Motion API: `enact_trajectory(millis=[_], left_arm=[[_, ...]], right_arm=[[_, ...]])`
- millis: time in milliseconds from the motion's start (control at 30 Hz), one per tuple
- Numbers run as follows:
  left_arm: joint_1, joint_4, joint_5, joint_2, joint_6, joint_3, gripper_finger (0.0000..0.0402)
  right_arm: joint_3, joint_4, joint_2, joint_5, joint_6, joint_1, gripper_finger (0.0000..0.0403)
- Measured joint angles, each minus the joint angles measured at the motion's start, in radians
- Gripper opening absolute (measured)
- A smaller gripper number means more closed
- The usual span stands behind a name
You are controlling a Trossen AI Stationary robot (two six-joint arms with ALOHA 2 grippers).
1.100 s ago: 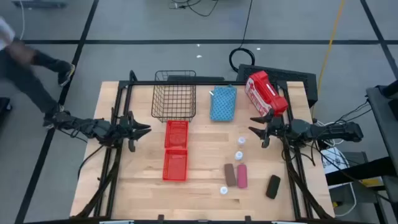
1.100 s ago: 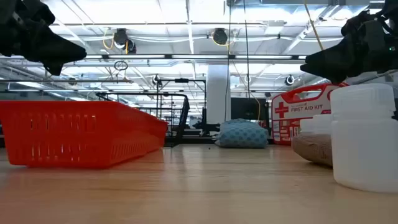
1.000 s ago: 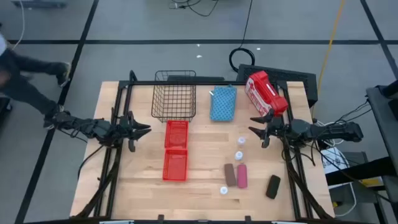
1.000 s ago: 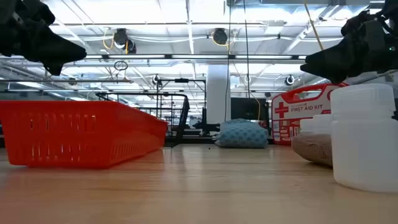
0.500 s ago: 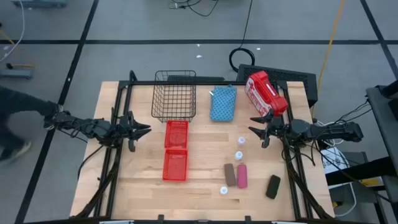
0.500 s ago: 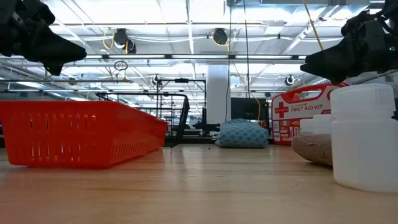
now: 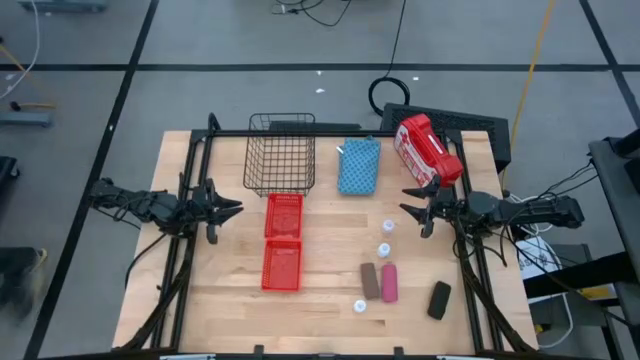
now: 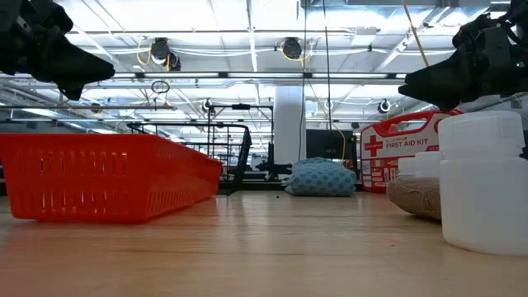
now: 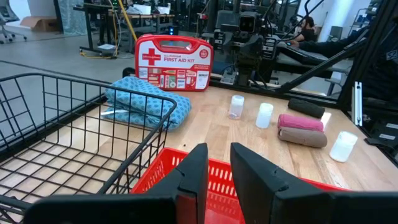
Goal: Pick & place medical supplies in basket/bin
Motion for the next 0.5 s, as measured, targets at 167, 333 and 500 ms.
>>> enact_trajectory(millis=[167, 333, 500], left_arm=[[0.000, 0.000, 0.000, 0.000, 0.000, 0.000, 0.0074], [0.000, 0.000, 0.000, 0.000, 0.000, 0.000, 0.0074], [0.000, 0.000, 0.000, 0.000, 0.000, 0.000, 0.0074]], right_arm=[[0.000, 0.000, 0.000, 0.000, 0.000, 0.000, 0.0200], [0.000, 0.000, 0.000, 0.000, 0.000, 0.000, 0.0200], [0.000, 0.000, 0.000, 0.000, 0.000, 0.000, 0.0203]])
